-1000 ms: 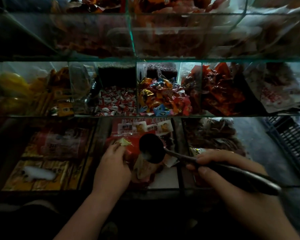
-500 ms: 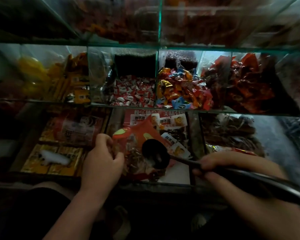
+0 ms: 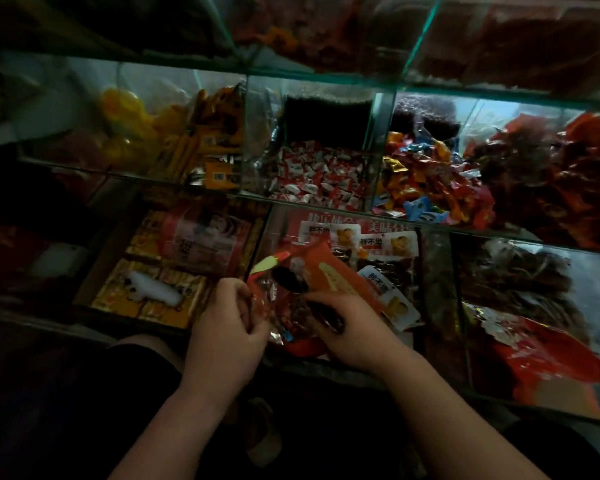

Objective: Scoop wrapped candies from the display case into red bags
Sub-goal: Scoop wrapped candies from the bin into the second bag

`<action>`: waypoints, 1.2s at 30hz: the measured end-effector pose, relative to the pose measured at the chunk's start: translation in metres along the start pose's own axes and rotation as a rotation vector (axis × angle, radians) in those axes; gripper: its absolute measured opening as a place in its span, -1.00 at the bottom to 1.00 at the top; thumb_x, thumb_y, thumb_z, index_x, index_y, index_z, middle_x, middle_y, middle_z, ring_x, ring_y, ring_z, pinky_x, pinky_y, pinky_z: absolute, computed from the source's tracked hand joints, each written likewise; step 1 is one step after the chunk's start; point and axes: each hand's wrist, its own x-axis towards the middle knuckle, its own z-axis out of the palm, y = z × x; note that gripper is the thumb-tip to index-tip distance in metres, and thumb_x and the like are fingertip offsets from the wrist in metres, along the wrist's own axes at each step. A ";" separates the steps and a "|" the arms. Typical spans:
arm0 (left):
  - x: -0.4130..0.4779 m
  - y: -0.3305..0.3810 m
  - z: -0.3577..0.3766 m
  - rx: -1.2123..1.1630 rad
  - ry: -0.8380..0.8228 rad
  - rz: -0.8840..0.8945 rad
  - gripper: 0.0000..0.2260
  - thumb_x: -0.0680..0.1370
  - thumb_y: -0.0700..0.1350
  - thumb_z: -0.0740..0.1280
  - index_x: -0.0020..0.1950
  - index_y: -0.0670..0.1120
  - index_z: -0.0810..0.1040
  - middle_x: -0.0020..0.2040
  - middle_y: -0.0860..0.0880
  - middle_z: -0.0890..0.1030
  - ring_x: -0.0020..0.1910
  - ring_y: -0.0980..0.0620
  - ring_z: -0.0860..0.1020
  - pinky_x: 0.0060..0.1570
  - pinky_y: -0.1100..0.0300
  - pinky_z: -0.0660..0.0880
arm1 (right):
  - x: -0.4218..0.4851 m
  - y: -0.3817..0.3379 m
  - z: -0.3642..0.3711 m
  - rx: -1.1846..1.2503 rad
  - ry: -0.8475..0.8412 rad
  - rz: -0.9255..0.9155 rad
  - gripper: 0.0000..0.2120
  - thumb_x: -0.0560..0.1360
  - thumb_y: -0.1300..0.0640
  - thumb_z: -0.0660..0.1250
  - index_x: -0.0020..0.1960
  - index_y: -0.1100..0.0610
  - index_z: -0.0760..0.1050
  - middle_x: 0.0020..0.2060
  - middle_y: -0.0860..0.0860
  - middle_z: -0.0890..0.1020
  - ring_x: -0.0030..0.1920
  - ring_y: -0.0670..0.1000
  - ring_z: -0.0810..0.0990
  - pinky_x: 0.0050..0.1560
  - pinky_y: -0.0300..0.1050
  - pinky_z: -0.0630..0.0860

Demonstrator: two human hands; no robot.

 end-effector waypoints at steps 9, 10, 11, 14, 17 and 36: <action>0.001 -0.010 -0.004 -0.048 -0.012 -0.015 -0.55 0.47 -0.11 0.49 0.02 0.35 0.32 -0.17 0.20 0.55 -0.30 0.14 0.55 -0.51 0.26 0.42 | 0.002 0.003 0.016 0.023 0.057 -0.049 -0.70 0.59 0.07 0.38 0.29 -0.17 0.56 0.21 -0.24 0.63 0.21 -0.25 0.57 0.22 -0.30 0.51; 0.001 -0.010 -0.004 -0.051 -0.015 -0.013 -0.55 0.47 -0.12 0.49 0.01 0.35 0.32 -0.17 0.20 0.55 -0.31 0.14 0.56 -0.51 0.26 0.43 | 0.003 0.001 0.016 0.022 0.044 -0.040 -0.70 0.60 0.08 0.38 0.30 -0.16 0.57 0.22 -0.23 0.63 0.19 -0.30 0.55 0.21 -0.34 0.48; 0.001 -0.010 -0.003 -0.053 -0.015 -0.010 -0.55 0.46 -0.11 0.50 0.02 0.35 0.33 -0.17 0.20 0.55 -0.31 0.14 0.56 -0.50 0.27 0.44 | 0.005 0.001 0.015 0.034 0.032 -0.035 -0.71 0.60 0.09 0.39 0.29 -0.14 0.58 0.20 -0.24 0.64 0.14 -0.37 0.53 0.17 -0.43 0.45; 0.001 -0.012 -0.002 -0.054 -0.009 -0.014 -0.54 0.45 -0.13 0.50 0.02 0.34 0.33 -0.18 0.21 0.55 -0.31 0.14 0.55 -0.49 0.27 0.43 | 0.005 0.002 0.004 0.120 -0.021 0.042 -0.78 0.59 0.05 0.41 0.22 -0.14 0.64 0.03 -0.39 0.63 0.06 -0.43 0.55 0.07 -0.52 0.44; 0.000 -0.016 0.000 -0.064 -0.014 -0.027 -0.54 0.46 -0.15 0.50 0.02 0.32 0.33 -0.17 0.17 0.55 -0.30 0.10 0.55 -0.43 0.10 0.51 | 0.000 0.003 -0.003 0.136 -0.047 0.122 -0.75 0.58 0.02 0.42 0.26 -0.11 0.64 0.18 -0.25 0.65 0.19 -0.20 0.59 0.22 -0.22 0.54; -0.002 -0.006 0.005 -0.089 0.007 -0.044 -0.62 0.47 -0.09 0.47 0.01 0.31 0.35 -0.17 0.19 0.53 -0.29 0.15 0.54 -0.42 0.08 0.49 | -0.021 0.006 -0.006 1.122 0.448 0.582 -0.94 0.50 0.27 0.47 -0.11 0.19 0.72 -0.13 0.16 0.77 -0.12 0.22 0.78 -0.17 0.04 0.70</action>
